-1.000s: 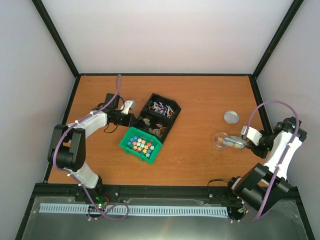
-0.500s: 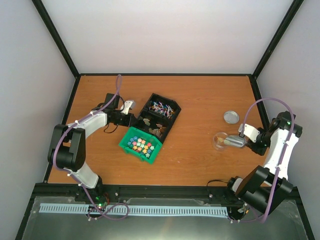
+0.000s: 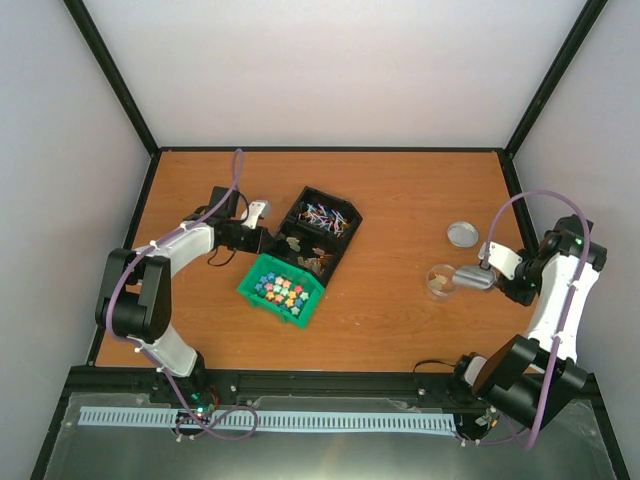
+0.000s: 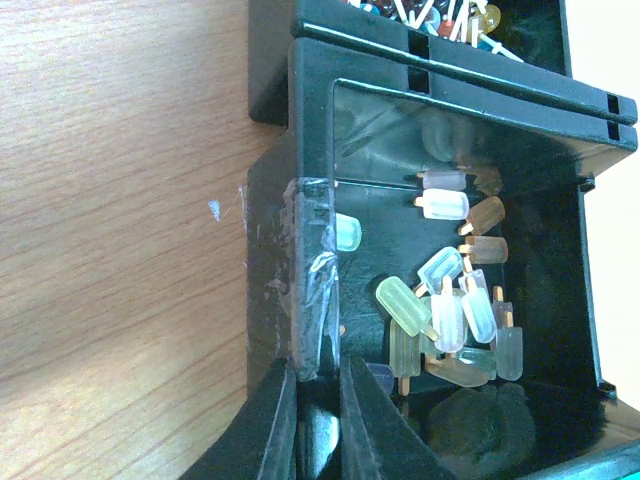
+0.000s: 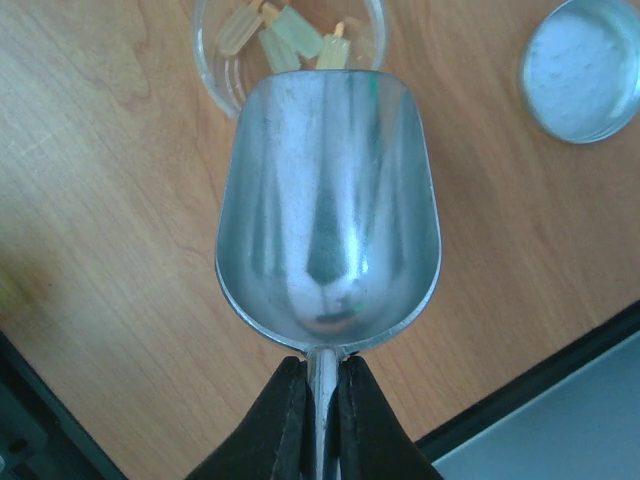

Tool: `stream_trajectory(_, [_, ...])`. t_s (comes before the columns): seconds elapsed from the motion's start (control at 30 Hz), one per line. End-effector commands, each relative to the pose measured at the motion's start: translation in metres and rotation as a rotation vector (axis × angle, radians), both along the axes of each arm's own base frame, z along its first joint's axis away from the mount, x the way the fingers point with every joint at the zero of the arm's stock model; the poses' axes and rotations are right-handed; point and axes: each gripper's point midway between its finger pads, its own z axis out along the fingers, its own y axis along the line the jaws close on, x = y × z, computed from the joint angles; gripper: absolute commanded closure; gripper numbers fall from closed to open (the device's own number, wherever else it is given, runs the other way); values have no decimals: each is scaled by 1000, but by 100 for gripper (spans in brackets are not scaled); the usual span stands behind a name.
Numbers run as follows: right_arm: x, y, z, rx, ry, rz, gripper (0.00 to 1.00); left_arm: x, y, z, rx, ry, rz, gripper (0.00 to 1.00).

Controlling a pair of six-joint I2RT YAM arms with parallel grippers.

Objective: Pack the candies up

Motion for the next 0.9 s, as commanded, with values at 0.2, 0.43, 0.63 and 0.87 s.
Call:
stream_trajectory(0.2, [57,42,54,165,-121,-77,97,-26,8,-5,54,42,-66,99])
stream_trajectory(0.43, [111,136,68,277,-147,-75,97,-37,12,-8,71,83,-56,99])
stream_trajectory(0.63, [139,217,56,279,-69,-46,97,-36,14,-2,82,58,-56,87])
stream_trajectory(0.87, [158,262,28,172,-7,5,97,-18,12,8,85,13,-57,76])
